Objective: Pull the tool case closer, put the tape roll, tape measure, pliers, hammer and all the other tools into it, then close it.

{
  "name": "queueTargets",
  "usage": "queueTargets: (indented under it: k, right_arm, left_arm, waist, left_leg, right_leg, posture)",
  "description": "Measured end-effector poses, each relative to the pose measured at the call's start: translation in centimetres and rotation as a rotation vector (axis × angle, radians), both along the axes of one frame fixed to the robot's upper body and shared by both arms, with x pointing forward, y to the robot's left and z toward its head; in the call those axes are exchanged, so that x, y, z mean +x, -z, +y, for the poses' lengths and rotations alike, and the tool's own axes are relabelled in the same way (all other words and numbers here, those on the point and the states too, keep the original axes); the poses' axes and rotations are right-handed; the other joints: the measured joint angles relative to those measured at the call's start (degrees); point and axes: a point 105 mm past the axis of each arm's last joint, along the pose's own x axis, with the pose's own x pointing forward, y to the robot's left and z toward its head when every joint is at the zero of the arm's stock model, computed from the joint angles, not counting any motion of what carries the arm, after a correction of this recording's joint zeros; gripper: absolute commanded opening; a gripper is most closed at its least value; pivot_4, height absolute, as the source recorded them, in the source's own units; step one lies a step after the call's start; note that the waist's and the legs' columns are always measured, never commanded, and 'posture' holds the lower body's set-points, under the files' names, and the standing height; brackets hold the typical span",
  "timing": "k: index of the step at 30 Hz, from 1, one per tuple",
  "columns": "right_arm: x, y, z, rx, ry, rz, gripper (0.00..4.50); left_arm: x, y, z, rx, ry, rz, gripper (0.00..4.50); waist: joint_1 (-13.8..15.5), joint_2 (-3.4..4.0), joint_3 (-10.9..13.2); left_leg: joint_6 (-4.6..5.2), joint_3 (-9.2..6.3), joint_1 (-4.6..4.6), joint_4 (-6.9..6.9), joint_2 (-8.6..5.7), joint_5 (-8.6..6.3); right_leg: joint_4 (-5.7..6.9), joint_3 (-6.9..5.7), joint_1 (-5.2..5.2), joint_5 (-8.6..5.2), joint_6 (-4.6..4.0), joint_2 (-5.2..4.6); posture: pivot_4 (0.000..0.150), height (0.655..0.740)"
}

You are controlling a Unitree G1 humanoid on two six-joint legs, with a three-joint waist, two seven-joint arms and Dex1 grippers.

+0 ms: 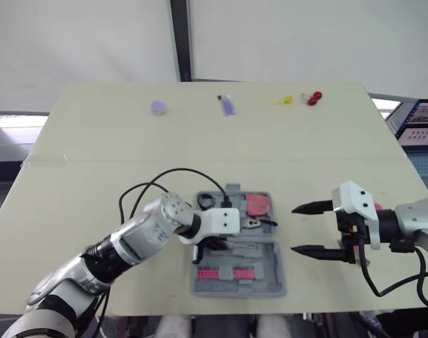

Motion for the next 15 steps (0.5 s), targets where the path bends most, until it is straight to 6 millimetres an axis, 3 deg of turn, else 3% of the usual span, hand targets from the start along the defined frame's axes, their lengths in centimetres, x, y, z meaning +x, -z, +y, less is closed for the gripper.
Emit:
queueTargets:
  k: [6, 15]
  right_arm:
    - [-0.09, 0.20, -0.06, 0.000, 0.003, 0.009, 4.50]
    - [-0.12, 0.25, -0.08, 0.000, 0.003, 0.011, 4.50]
  left_arm:
    - [-0.06, -0.03, -0.04, -0.003, 0.009, -0.003, 4.20]
    - [-0.30, 0.03, -0.07, 0.001, 0.020, 0.007, 4.20]
  waist:
    - [0.0, 0.00, 0.0]
    - [0.0, 0.00, 0.0]
  left_leg:
    - [0.01, 0.00, 0.00, 0.01, 0.00, 0.00]
    - [0.01, 0.00, -0.01, 0.02, 0.00, -0.01]
  right_leg:
    - [0.00, 0.00, 0.00, 0.00, 0.00, 0.00]
    - [0.01, 0.00, 0.00, 0.00, 0.00, 0.00]
  posture:
    - [0.150, 0.7400]
    - [0.150, 0.7400]
